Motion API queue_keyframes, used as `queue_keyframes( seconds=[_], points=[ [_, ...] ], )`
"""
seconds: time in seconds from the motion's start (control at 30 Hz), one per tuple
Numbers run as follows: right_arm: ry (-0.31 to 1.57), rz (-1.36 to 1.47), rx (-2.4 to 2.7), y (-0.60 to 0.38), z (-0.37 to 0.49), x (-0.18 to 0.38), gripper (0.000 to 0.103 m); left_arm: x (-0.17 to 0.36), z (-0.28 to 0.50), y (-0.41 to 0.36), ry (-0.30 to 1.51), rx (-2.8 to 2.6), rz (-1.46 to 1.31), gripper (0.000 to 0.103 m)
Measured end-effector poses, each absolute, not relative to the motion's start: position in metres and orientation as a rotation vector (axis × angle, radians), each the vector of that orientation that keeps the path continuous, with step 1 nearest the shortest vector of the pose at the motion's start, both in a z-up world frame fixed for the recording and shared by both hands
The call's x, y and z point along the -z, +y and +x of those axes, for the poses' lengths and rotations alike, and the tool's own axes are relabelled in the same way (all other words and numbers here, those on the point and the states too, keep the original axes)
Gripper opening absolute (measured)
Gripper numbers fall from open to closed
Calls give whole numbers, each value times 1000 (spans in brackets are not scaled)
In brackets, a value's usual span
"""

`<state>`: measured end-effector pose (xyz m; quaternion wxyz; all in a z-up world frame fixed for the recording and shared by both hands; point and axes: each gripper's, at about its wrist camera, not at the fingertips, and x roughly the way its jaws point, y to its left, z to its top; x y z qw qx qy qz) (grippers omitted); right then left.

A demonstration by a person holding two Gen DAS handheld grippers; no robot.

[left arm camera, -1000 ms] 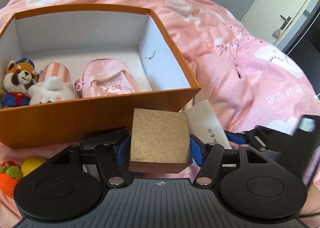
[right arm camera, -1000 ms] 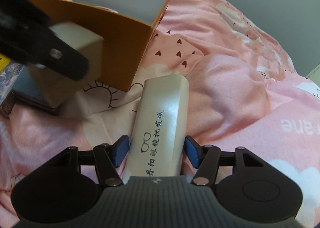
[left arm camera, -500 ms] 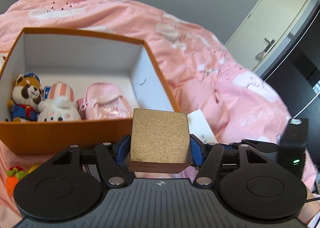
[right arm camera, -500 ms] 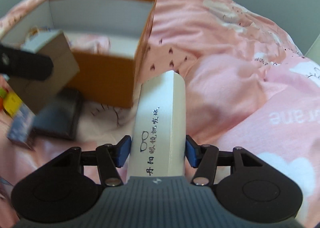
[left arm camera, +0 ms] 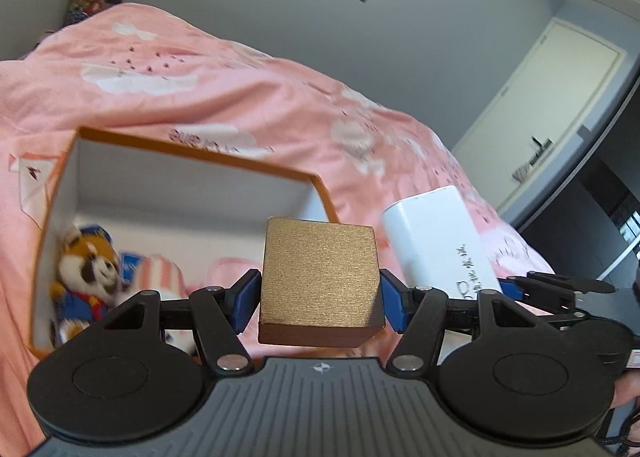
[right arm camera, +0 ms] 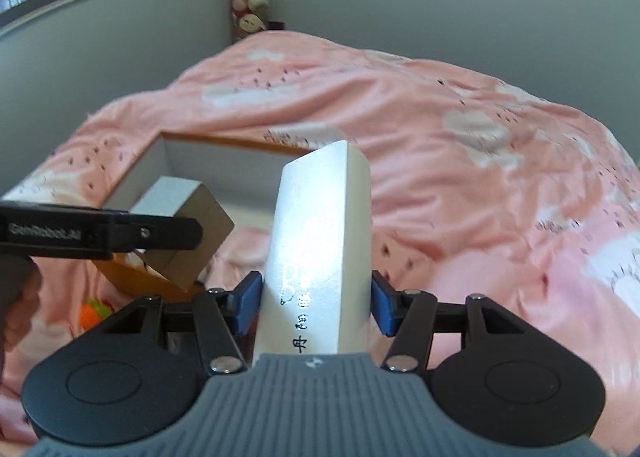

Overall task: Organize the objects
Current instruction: 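Lower the white case into the orange box, open right gripper while left holds gold box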

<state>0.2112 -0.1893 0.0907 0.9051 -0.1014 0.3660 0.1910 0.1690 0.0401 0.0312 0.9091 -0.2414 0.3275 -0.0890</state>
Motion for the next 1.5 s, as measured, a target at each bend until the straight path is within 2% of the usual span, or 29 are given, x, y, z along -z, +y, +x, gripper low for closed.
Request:
queue_keyframes(
  seconds=[0.17,0.6,1.2,1.27,1.3,1.37,1.47,1.5],
  points=[
    [789,-173,-411,-169,258,-93,59,-27,195,68,684,123,-516,71],
    [956,-199,-340,-132,357,-25,59,5,245,92,759,104,-557,71],
    [1026,-407,-259,-91,396,24,57,28,268,101,807,102,-585,71],
    [1014,-416,-269,-91,396,19,58,28,268,101,808,102,-585,71],
    [1007,-421,-267,-91,396,16,63,28,268,101,808,102,-585,71],
    [983,-438,-273,-91,395,10,63,28,268,100,808,103,-585,71],
    [978,-469,-314,-94,392,2,56,27,268,99,809,106,-582,71],
    [984,-484,-342,-95,390,0,46,27,268,98,810,106,-582,71]
  ],
)
